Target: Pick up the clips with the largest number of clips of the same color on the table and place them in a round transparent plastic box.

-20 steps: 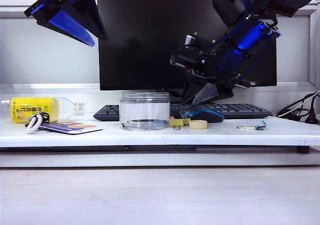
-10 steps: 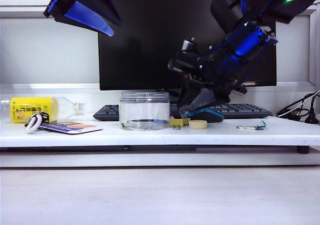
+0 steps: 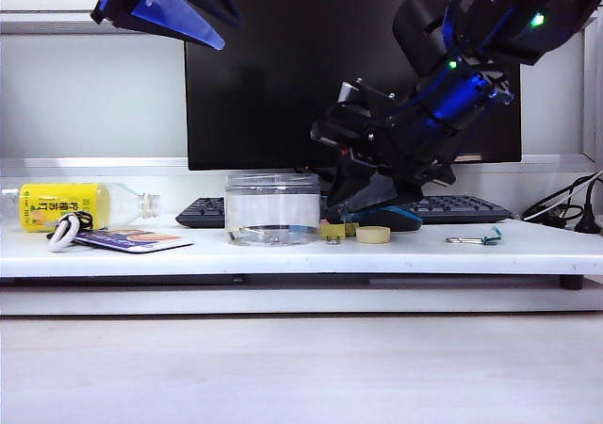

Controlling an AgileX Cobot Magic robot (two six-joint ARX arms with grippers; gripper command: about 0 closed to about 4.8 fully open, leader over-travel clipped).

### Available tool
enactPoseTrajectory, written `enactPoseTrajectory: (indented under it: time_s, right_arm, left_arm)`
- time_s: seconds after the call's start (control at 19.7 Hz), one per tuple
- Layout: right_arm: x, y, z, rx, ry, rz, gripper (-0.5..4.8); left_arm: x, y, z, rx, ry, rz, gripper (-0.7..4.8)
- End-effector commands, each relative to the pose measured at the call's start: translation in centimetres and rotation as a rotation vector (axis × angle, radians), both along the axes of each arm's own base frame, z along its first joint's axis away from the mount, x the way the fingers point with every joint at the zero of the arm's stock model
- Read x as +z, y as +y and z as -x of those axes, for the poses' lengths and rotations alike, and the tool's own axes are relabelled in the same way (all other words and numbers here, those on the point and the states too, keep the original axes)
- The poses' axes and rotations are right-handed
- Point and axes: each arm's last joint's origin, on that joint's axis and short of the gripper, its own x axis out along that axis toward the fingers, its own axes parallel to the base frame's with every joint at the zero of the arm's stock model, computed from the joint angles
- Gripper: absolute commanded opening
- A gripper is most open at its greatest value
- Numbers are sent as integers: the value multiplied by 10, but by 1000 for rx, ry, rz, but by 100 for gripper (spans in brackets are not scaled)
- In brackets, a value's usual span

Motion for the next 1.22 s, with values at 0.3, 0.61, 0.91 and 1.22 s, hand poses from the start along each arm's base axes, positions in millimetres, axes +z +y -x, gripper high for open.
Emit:
enactPoseTrajectory:
  time_s: [0.3,0.61,0.91,1.22]
  right_arm:
    - [-9,3,-5,2,-4,1,38]
    - [-7,4,-6,4,-28,-13,0]
    - [-7,5,-10,3,-67,-32,130]
    - [-23,10,-19,3,-32,-19,113]
  left_arm:
    - [3,0,1,-5,-5,9,187]
    - [2,0,1,-8,-6,5,187]
    - [2,0,1,-14,-7,5,187]
    - [2,0,1,-13,-7,4,187]
